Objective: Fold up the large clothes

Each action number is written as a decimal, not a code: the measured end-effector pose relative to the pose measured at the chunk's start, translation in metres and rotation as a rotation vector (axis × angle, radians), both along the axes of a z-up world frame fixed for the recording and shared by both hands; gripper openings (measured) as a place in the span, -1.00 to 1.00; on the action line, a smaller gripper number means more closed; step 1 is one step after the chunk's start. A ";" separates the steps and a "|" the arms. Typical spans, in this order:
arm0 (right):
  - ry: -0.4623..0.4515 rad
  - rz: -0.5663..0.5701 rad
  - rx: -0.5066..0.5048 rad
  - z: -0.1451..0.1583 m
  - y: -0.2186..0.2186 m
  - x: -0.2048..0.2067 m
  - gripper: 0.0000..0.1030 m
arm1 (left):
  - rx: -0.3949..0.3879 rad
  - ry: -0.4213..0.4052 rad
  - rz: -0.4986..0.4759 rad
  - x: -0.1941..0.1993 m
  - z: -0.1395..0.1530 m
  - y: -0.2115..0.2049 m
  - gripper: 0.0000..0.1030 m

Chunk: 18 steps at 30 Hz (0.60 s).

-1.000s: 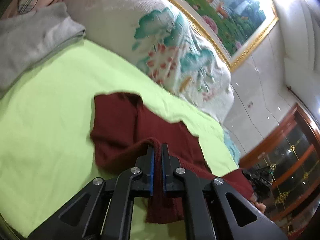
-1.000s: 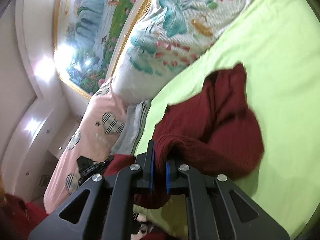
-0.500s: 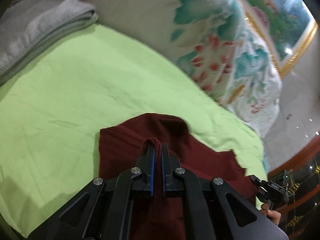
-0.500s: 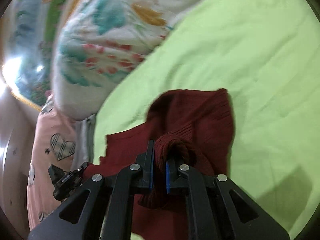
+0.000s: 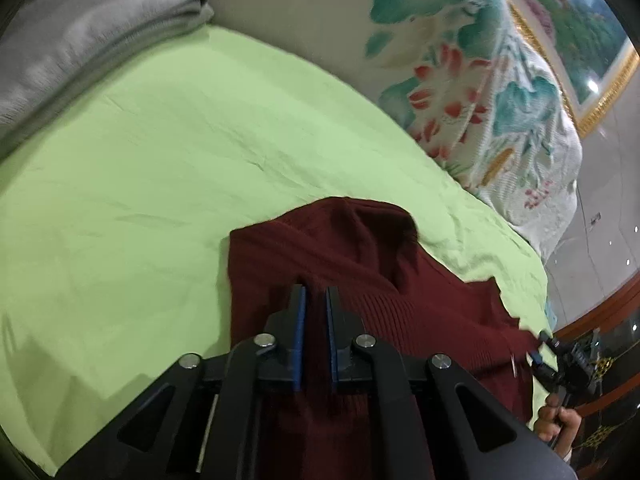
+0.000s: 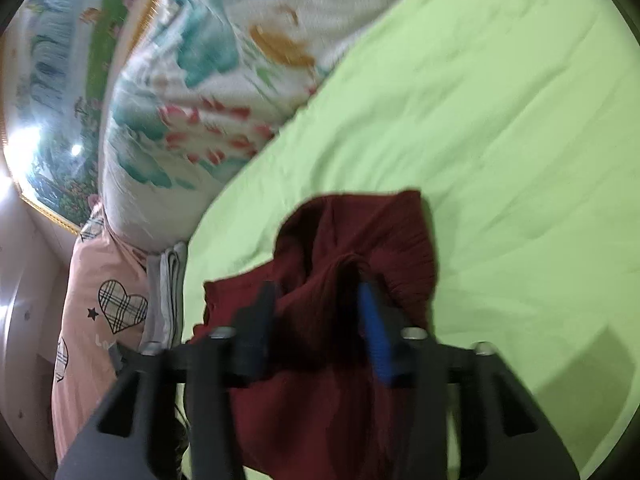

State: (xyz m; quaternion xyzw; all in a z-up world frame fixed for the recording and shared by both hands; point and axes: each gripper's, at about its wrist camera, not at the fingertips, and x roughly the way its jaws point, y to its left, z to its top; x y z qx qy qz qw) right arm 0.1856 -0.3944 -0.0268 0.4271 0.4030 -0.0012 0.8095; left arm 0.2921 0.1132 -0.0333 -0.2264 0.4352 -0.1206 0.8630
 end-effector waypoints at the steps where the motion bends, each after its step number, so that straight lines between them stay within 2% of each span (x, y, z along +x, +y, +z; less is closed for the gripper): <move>1: -0.014 0.000 -0.012 0.006 0.002 -0.004 -0.02 | -0.006 -0.006 -0.015 -0.008 0.005 0.000 -0.85; 3: -0.057 0.040 -0.037 0.022 0.014 -0.014 -0.02 | -0.035 -0.024 -0.072 -0.027 0.014 -0.011 -0.85; 5: -0.078 0.121 -0.046 0.030 0.033 -0.019 -0.02 | -0.041 -0.040 -0.176 -0.044 0.019 -0.037 -0.84; 8: -0.001 0.299 -0.141 0.024 0.074 -0.013 -0.02 | 0.034 0.003 -0.303 -0.047 0.010 -0.080 -0.85; 10: 0.075 0.376 -0.251 0.014 0.095 -0.003 -0.02 | 0.082 0.014 -0.334 -0.038 0.002 -0.100 -0.84; 11: 0.098 0.390 -0.281 0.010 0.099 0.003 -0.02 | 0.088 0.027 -0.324 -0.033 -0.002 -0.102 -0.85; 13: 0.103 0.374 -0.274 0.004 0.094 0.014 -0.02 | 0.041 0.062 -0.279 -0.014 -0.011 -0.095 -0.84; 14: 0.103 0.356 -0.272 0.003 0.089 0.016 -0.02 | 0.044 0.064 -0.238 -0.005 -0.013 -0.089 -0.83; 16: 0.101 0.301 -0.280 0.001 0.073 0.021 -0.06 | 0.056 0.083 -0.143 0.013 -0.019 -0.070 -0.84; 18: 0.095 0.231 -0.276 -0.004 0.055 0.023 -0.06 | 0.008 0.092 -0.091 0.025 -0.025 -0.052 -0.87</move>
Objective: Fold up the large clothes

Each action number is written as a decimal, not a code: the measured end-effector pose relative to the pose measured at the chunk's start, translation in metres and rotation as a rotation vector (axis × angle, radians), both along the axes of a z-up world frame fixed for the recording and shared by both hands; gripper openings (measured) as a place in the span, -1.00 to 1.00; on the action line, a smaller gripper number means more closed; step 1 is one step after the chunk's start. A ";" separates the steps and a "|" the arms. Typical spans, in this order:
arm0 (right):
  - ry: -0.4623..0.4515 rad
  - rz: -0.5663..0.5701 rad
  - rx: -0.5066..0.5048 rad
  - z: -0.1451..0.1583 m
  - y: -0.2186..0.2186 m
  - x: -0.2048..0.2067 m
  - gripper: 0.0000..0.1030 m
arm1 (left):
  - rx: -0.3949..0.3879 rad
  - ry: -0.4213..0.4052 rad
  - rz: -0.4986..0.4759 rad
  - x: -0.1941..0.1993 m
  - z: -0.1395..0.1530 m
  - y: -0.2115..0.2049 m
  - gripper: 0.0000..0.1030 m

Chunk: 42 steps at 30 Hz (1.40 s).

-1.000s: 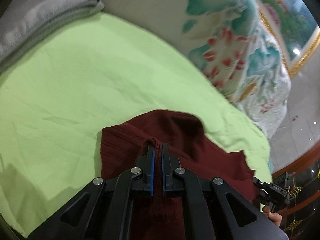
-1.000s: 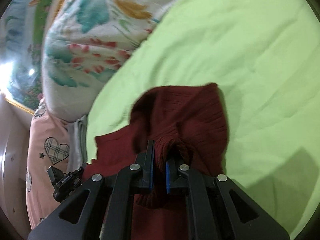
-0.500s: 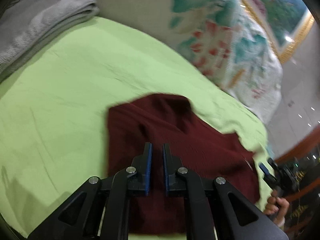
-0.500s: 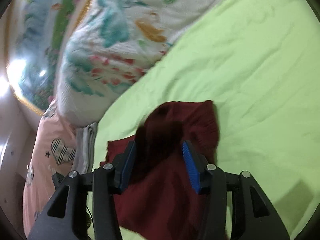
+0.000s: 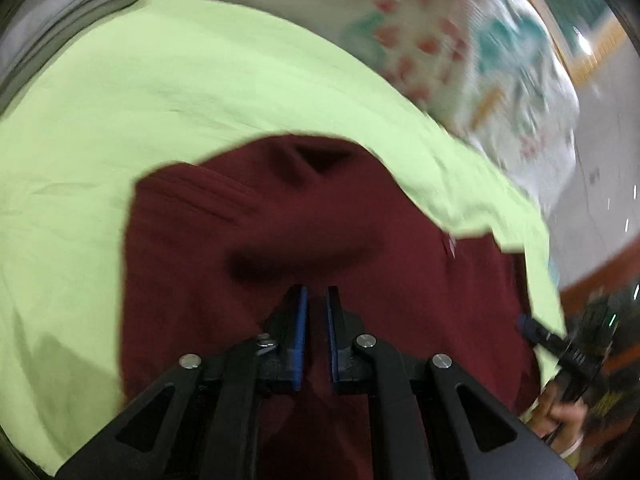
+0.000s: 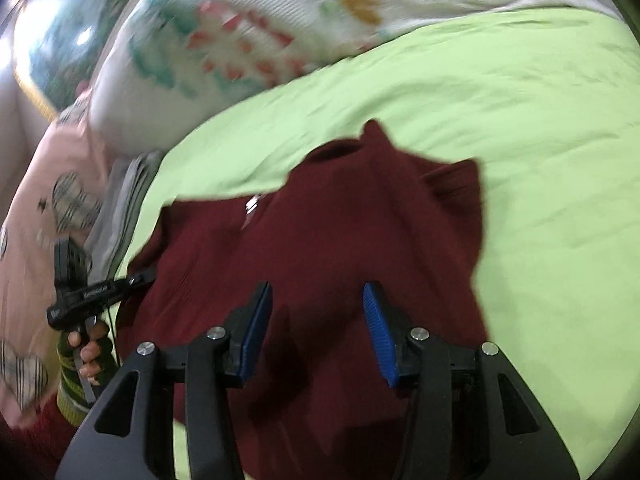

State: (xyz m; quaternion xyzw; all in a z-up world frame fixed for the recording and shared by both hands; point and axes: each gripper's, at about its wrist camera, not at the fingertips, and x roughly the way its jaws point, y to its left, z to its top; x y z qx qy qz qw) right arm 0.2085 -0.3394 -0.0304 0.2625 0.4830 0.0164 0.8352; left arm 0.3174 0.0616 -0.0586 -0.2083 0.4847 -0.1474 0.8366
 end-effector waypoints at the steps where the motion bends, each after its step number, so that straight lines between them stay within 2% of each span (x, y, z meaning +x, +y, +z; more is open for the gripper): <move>1: -0.006 -0.044 0.009 -0.003 -0.010 0.000 -0.06 | -0.004 -0.001 0.031 0.005 -0.002 0.009 -0.88; 3: -0.023 -0.128 0.026 -0.005 -0.027 -0.002 -0.06 | 0.012 -0.012 0.082 0.013 -0.003 0.024 -0.90; 6: -0.052 -0.225 0.078 -0.008 -0.043 -0.006 -0.07 | -0.005 -0.018 0.133 0.023 -0.004 0.043 -0.92; 8: -0.052 -0.271 0.062 -0.005 -0.046 -0.009 -0.06 | -0.011 -0.024 0.171 0.028 -0.002 0.051 -0.91; 12: -0.061 -0.259 0.047 0.006 -0.034 -0.010 -0.06 | -0.010 -0.025 0.199 0.026 0.007 0.061 -0.81; 15: -0.087 -0.209 0.018 0.021 -0.018 -0.015 -0.05 | -0.025 -0.048 0.178 0.006 0.020 0.056 -0.72; 19: -0.092 -0.115 0.029 0.026 0.010 -0.019 -0.04 | -0.040 -0.074 0.149 -0.040 0.029 0.052 -0.53; 24: -0.070 0.009 0.035 0.020 0.050 -0.013 -0.04 | -0.087 -0.070 0.132 -0.089 0.029 0.048 -0.52; 26: -0.086 0.060 0.040 0.022 0.064 -0.007 -0.04 | -0.100 -0.071 0.097 -0.099 0.030 0.044 -0.51; 28: -0.083 0.092 0.020 0.024 0.075 0.004 -0.04 | -0.080 -0.078 0.074 -0.102 0.032 0.039 -0.48; 30: -0.041 0.122 -0.021 0.020 0.085 0.021 -0.03 | -0.053 -0.077 0.051 -0.100 0.033 0.031 -0.45; 32: 0.012 0.157 -0.047 0.011 0.094 0.037 -0.01 | -0.059 -0.068 0.039 -0.096 0.030 0.027 -0.43; 35: 0.118 0.250 -0.117 -0.012 0.115 0.063 0.18 | -0.042 -0.061 0.030 -0.087 0.023 0.021 -0.38; 36: 0.162 0.285 -0.166 -0.026 0.124 0.069 0.03 | -0.031 -0.055 0.031 -0.085 0.018 0.020 -0.38; 37: 0.171 0.299 -0.200 -0.033 0.130 0.071 -0.19 | -0.026 -0.046 0.031 -0.082 0.014 0.020 -0.38; 38: 0.162 0.303 -0.232 -0.039 0.134 0.074 -0.62 | -0.027 -0.034 0.034 -0.079 0.010 0.020 -0.38; 39: 0.154 0.283 -0.231 -0.039 0.133 0.076 -0.90 | -0.039 -0.023 0.038 -0.076 0.008 0.021 -0.38; 42: 0.098 0.196 -0.174 -0.029 0.117 0.084 -0.96 | -0.066 -0.044 0.032 -0.069 0.015 0.020 -0.38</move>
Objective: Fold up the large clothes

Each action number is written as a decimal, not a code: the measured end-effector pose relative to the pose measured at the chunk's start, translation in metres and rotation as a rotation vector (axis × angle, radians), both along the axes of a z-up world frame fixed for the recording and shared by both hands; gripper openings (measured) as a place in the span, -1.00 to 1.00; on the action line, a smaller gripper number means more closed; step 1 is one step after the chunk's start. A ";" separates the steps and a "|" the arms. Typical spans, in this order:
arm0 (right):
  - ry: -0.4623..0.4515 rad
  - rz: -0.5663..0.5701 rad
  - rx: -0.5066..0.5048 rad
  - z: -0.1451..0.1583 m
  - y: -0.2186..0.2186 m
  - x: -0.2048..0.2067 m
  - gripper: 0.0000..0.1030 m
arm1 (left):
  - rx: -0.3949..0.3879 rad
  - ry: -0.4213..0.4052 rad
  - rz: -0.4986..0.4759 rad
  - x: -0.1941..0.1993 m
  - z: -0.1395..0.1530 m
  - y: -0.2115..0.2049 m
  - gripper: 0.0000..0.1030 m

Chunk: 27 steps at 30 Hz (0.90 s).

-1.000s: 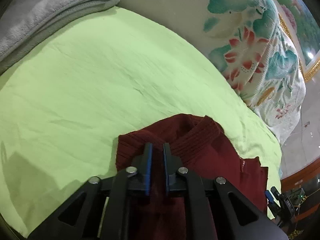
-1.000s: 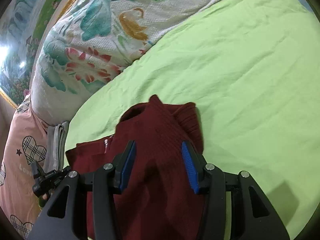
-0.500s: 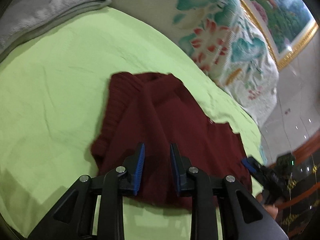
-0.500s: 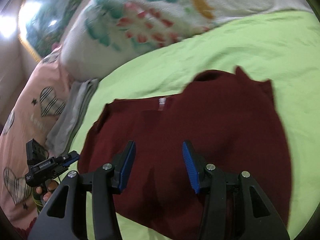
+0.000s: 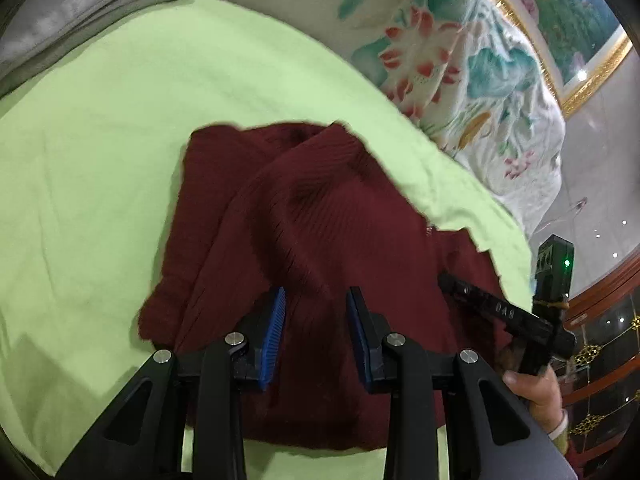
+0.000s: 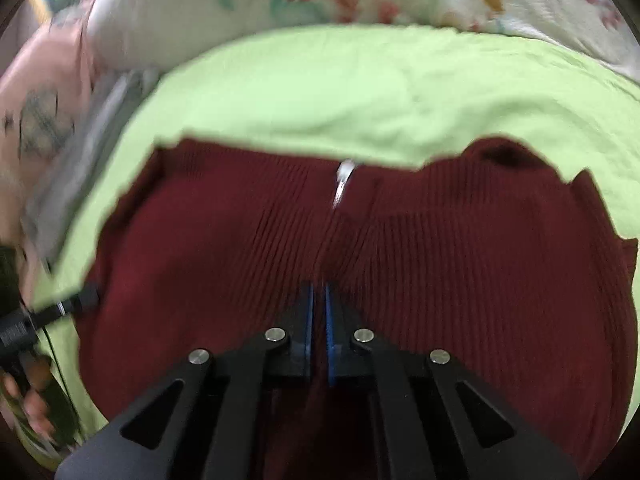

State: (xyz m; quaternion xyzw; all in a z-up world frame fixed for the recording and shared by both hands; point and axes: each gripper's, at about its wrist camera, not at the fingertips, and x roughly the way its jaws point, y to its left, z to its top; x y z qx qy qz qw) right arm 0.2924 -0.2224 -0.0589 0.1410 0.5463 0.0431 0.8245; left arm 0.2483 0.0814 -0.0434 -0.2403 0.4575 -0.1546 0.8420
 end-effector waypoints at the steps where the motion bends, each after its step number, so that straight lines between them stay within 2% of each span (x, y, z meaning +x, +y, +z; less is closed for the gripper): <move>1: -0.029 -0.035 0.017 0.005 -0.007 0.004 -0.96 | 0.001 -0.010 -0.011 0.004 0.004 -0.005 -0.38; 5: -0.041 -0.092 0.023 -0.001 -0.015 0.021 -0.96 | 0.023 -0.049 -0.092 0.023 0.017 -0.040 -0.34; 8: -0.025 -0.112 0.025 -0.016 -0.017 0.024 -0.97 | 0.054 -0.035 -0.179 0.038 0.011 -0.068 -0.33; 9: -0.038 -0.122 0.046 -0.015 -0.019 0.024 -0.96 | 0.128 -0.034 -0.176 0.043 0.006 -0.076 -0.33; 11: -0.041 -0.154 0.099 -0.007 -0.029 0.016 -0.96 | 0.227 -0.042 -0.142 0.050 -0.003 -0.076 -0.43; 12: -0.047 -0.170 0.117 -0.002 -0.036 0.011 -0.96 | 0.240 -0.046 -0.128 0.054 -0.007 -0.070 -0.54; 15: -0.097 -0.223 0.152 0.015 -0.059 -0.020 -0.95 | 0.170 -0.037 -0.098 0.067 -0.017 -0.037 -0.95; 18: -0.073 -0.291 0.046 0.013 -0.090 -0.051 -0.96 | 0.128 -0.038 -0.074 0.073 -0.021 -0.016 -0.98; 19: -0.072 -0.323 0.028 0.009 -0.104 -0.061 -1.00 | 0.141 -0.040 -0.061 0.074 -0.021 -0.011 -0.98; 22: -0.097 -0.400 0.145 0.004 -0.139 -0.081 -1.00 | 0.174 -0.042 -0.024 0.074 -0.019 0.001 -0.98; 24: -0.103 -0.436 0.080 0.014 -0.146 -0.088 -1.00 | 0.165 -0.037 0.002 0.071 -0.018 0.014 -0.98; 27: -0.101 -0.455 0.080 0.021 -0.149 -0.097 -0.97 | 0.176 -0.023 0.034 0.062 -0.014 0.033 -0.98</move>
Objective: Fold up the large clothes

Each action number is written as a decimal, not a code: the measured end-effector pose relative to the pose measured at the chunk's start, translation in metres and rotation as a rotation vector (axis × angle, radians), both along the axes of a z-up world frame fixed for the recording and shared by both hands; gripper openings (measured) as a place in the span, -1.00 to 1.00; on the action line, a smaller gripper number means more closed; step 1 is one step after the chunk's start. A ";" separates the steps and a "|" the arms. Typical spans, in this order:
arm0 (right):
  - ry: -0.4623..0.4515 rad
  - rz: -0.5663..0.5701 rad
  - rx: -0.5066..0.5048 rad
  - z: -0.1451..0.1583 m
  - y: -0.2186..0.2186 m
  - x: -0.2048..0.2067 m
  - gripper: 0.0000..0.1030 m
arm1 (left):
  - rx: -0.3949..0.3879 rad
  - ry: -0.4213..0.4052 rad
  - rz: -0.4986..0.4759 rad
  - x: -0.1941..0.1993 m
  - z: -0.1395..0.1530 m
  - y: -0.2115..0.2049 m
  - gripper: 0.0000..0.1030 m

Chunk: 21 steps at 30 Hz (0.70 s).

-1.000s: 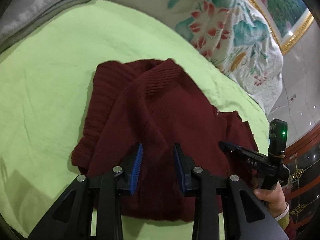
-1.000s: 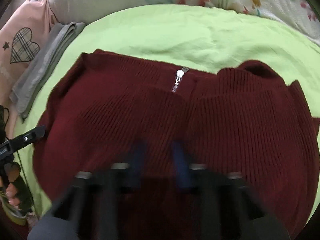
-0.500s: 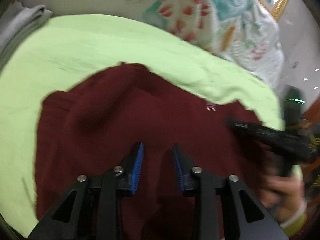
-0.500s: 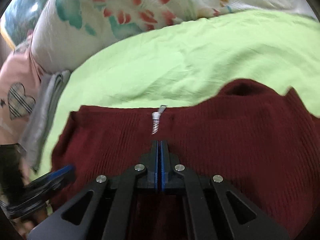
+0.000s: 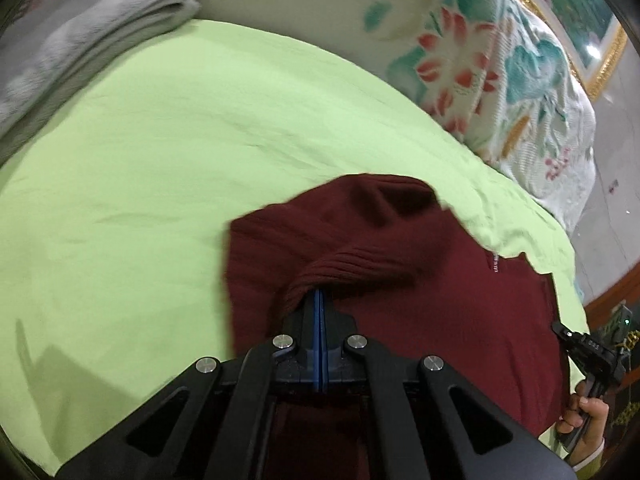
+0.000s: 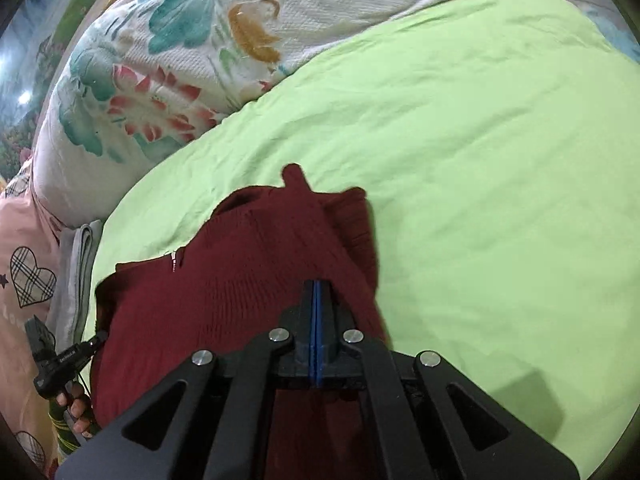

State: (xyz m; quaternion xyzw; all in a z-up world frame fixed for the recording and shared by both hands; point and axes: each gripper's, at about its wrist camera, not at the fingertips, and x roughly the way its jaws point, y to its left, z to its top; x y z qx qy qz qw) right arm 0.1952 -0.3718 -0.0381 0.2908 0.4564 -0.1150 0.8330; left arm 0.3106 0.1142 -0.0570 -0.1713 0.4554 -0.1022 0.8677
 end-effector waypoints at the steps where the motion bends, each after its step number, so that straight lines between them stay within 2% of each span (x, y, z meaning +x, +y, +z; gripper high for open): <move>1: -0.001 -0.004 0.008 0.001 0.000 -0.002 -0.97 | -0.008 0.000 0.005 -0.006 0.003 0.005 -0.98; 2: -0.012 0.002 0.024 0.005 0.004 -0.008 -0.96 | -0.012 -0.001 0.014 -0.015 0.008 0.008 -0.98; 3: -0.017 0.008 0.028 0.006 0.008 -0.011 -0.95 | 0.001 -0.001 0.027 -0.024 0.014 0.010 -0.87; 4: -0.022 0.018 0.029 0.010 0.014 -0.018 -0.95 | 0.021 -0.006 0.041 -0.035 0.019 0.011 -0.48; 5: -0.030 0.027 0.034 0.012 0.021 -0.024 -0.95 | 0.028 -0.014 0.050 -0.045 0.023 0.011 -0.32; 6: -0.039 0.039 0.047 0.015 0.027 -0.032 -0.95 | 0.016 -0.024 0.060 -0.059 0.027 0.013 -0.24; 9: -0.059 0.084 0.086 0.019 0.053 -0.050 -0.94 | -0.084 -0.020 0.050 -0.093 0.031 0.015 -0.19; 11: -0.064 0.109 0.104 0.018 0.068 -0.061 -0.94 | -0.119 -0.007 0.038 -0.114 0.029 0.010 -0.13; 15: -0.075 0.142 0.142 0.018 0.095 -0.079 -0.94 | -0.217 0.047 0.035 -0.146 0.015 -0.001 -0.05; 17: -0.082 0.152 0.155 0.019 0.105 -0.085 -0.94 | -0.286 0.079 0.033 -0.152 0.002 -0.006 -0.01; 20: -0.086 0.174 0.171 0.020 0.117 -0.089 -0.93 | -0.315 0.115 0.041 -0.148 -0.013 -0.018 0.00; 21: -0.085 0.184 0.171 0.020 0.122 -0.090 -0.93 | -0.346 0.118 0.046 -0.145 -0.017 -0.020 0.04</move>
